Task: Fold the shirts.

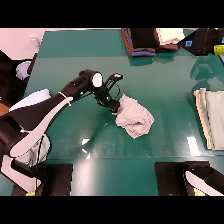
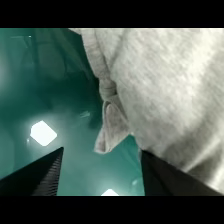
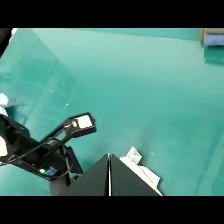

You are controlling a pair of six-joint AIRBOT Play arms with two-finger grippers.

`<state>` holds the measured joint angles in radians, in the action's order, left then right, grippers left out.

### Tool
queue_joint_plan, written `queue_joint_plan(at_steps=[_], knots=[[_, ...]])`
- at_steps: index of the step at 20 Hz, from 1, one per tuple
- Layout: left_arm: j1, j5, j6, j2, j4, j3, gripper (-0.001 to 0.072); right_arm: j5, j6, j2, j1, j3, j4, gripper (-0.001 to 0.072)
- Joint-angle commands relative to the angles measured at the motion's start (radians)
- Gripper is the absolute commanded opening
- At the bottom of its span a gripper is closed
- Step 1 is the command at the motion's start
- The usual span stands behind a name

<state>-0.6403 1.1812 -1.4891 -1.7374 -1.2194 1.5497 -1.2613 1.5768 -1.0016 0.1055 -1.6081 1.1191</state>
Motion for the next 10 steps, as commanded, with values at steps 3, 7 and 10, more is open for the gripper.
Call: queue_joint_plan(at_steps=[3,7,10], knots=[[0.001,-0.03,0.023,-0.054,0.119,-0.005,0.0558,-0.006,0.0,-0.006,0.001,0.0,0.0,0.0017],[0.001,-0.061,0.031,-0.054,0.124,-0.005,0.0393,-0.006,0.0,-0.006,0.001,0.0,0.0,0.0017],[0.002,-0.059,0.056,-0.053,0.101,-0.005,0.0027,-0.009,0.0,-0.006,0.001,0.0,0.0,0.0017]])
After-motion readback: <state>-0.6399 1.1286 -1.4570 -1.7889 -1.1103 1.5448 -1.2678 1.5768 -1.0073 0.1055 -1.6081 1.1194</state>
